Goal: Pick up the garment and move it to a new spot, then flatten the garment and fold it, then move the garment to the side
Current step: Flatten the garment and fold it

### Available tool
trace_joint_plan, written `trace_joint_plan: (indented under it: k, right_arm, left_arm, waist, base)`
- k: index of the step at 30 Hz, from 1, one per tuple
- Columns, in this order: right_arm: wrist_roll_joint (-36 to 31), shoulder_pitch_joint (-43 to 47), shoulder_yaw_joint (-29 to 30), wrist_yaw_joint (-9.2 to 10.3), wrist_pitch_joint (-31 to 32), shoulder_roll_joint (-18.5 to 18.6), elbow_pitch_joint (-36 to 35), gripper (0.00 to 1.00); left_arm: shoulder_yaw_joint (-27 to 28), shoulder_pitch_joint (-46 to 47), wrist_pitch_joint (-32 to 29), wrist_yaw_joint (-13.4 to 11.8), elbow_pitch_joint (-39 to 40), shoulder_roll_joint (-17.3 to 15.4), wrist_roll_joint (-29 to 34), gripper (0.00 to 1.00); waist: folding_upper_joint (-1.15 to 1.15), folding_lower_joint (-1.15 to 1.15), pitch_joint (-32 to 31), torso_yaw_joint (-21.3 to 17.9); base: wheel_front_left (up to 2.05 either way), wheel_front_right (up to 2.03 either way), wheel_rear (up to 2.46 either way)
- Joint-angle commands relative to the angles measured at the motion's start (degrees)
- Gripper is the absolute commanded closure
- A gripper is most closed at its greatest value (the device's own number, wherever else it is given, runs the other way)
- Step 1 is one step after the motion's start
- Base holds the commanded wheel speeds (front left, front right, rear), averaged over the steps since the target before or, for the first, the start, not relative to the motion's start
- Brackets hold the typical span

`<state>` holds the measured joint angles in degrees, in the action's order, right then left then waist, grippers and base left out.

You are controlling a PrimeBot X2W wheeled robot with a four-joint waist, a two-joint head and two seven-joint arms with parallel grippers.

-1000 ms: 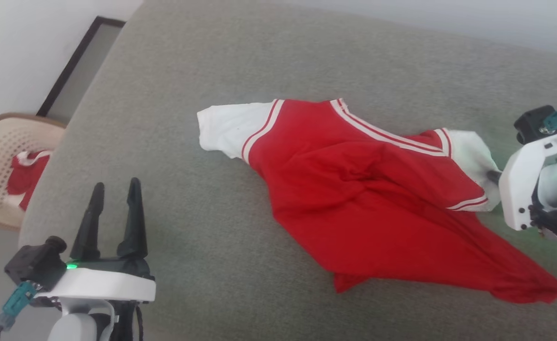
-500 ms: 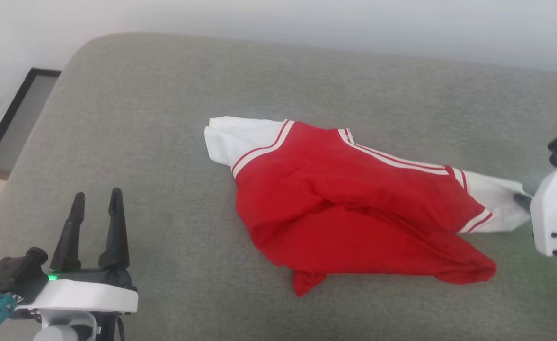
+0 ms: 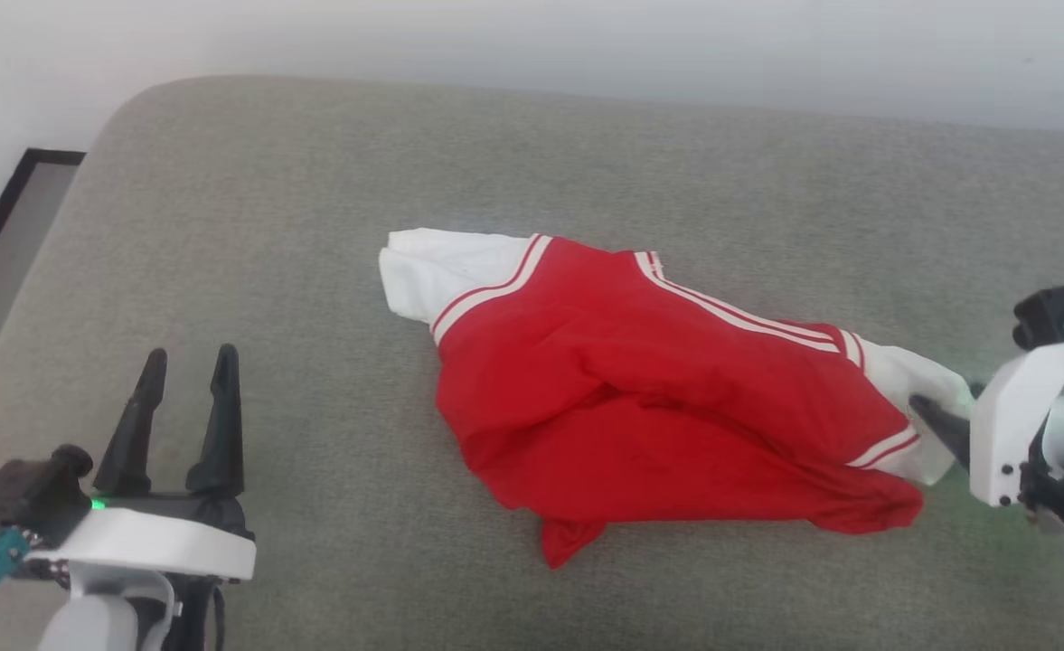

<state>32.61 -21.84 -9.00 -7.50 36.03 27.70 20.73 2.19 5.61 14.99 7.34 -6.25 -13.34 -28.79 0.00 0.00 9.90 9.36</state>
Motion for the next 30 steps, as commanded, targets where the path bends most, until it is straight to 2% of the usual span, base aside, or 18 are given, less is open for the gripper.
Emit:
trace_joint_plan:
  k: [1,4,8,14,17,21,25,30]
  right_arm:
    - [-0.4,-0.6,0.6,0.01,-1.2,-0.2,-0.7,0.0]
    - [-0.9,-0.4,1.6,0.01,-3.0,-0.9,-3.0,0.0]
    - [-1.8,0.6,3.4,0.01,-5.7,-1.9,-7.1,0.0]
    - [-4.7,2.1,6.6,0.01,-12.6,-4.3,-13.9,0.0]
    - [-6.5,2.5,7.9,0.01,-16.9,-6.2,-16.4,0.0]
    - [-9.8,2.5,8.7,0.01,-21.9,-8.5,-18.6,0.0]
    - [-13.2,1.7,8.9,0.01,-27.2,-10.8,-20.3,0.0]
    - [-16.3,1.4,9.3,0.01,-32.0,-13.1,-21.4,0.0]
  left_arm:
    - [-0.8,1.1,0.2,0.2,-0.8,-1.5,-0.7,0.0]
    - [-2.6,3.6,-1.0,0.2,-1.9,-4.5,-2.1,0.0]
    - [-6.0,8.1,-6.0,0.2,-2.3,-8.6,-5.2,0.0]
    - [-11.8,17.1,-16.6,0.2,-4.0,-14.7,-10.3,0.0]
    - [-13.9,22.0,-22.3,0.2,-6.9,-16.7,-13.0,0.0]
    - [-16.3,28.7,-30.2,0.2,-12.2,-18.5,-14.7,0.0]
    - [-18.4,34.7,-37.9,0.1,-20.0,-18.9,-15.5,0.0]
    - [-20.3,39.5,-43.5,-0.3,-26.9,-18.7,-15.5,0.0]
  waist:
    - [0.0,0.0,-0.1,-0.7]
    - [0.0,0.0,-0.1,-2.0]
    - [0.0,0.0,0.1,-3.8]
    - [0.0,0.0,1.0,-6.9]
    - [0.0,0.0,1.9,-8.8]
    - [0.0,0.0,3.3,-11.3]
    - [0.0,0.0,5.0,-13.7]
    - [0.0,0.0,6.7,-15.6]
  base:
    - [0.0,0.0,0.0]
    - [0.0,0.0,0.0]
    - [0.0,0.0,0.0]
    - [0.0,0.0,0.0]
    - [0.0,0.0,0.0]
    - [0.0,0.0,0.0]
    - [0.0,0.0,0.0]
    - [0.0,0.0,0.0]
